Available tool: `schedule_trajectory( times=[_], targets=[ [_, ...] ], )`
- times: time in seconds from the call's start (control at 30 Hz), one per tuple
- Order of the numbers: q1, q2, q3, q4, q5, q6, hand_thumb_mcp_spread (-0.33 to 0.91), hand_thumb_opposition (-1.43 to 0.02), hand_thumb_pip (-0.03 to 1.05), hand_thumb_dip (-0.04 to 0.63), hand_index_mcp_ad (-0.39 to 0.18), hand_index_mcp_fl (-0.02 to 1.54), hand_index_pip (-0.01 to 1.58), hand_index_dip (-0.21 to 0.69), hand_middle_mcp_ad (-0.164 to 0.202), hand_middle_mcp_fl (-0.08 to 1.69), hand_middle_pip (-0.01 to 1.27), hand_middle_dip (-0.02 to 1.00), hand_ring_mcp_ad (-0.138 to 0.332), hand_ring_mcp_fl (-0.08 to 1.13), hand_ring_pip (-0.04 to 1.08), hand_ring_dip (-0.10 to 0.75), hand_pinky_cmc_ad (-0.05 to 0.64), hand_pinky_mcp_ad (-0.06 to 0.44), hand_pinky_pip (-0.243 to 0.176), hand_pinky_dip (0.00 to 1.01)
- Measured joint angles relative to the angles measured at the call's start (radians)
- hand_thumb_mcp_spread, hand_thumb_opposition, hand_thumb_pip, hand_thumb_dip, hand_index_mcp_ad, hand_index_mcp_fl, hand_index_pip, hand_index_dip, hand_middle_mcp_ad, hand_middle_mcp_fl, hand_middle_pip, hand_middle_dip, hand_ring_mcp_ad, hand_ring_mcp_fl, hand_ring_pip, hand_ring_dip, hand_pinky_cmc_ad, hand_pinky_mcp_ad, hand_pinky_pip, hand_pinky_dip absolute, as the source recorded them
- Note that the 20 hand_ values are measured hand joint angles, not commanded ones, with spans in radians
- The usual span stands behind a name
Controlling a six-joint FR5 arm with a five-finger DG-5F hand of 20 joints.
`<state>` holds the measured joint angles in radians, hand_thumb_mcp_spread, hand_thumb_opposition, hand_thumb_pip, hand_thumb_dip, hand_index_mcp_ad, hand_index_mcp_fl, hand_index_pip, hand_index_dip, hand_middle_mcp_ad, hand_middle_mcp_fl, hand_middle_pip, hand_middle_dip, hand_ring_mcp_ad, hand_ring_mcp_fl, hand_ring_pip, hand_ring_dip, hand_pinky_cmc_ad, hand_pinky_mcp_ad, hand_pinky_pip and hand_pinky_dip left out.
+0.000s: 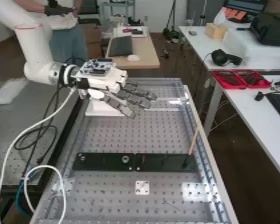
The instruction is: Grab the larger nut and place it in the white container
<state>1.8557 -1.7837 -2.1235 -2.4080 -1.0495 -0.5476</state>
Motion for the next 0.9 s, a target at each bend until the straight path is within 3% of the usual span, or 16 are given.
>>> schedule_trajectory(
  times=[0.23,0.53,0.7,0.9],
  targets=[
    [-0.039,0.039,0.018,-0.088,-0.393,0.022,0.35,-0.91,0.73,0.202,-0.106,0.33,1.52,-0.002,0.065,0.03,0.13,0.22,0.147,0.00,0.12,0.113,0.328,0.291,-0.113,0.57],
    [-0.147,0.088,-0.035,-0.104,-0.835,-0.001,0.35,-0.91,0.73,0.202,-0.106,0.33,1.52,-0.002,0.065,0.03,0.13,0.22,0.129,0.00,0.11,0.119,0.328,0.297,-0.106,0.56],
    [-0.196,0.082,-0.084,-0.068,-0.973,-0.052,0.35,-0.91,0.72,0.202,-0.106,0.33,1.52,-0.002,0.066,0.03,0.13,0.22,0.129,0.00,0.12,0.126,0.328,0.288,-0.106,0.56],
    [-0.209,0.044,-0.127,0.017,-0.988,-0.056,0.35,-0.91,0.72,0.202,-0.106,0.33,1.52,-0.002,0.066,0.03,0.13,0.22,0.129,0.00,0.12,0.124,0.328,0.284,-0.106,0.56]
  ],
)
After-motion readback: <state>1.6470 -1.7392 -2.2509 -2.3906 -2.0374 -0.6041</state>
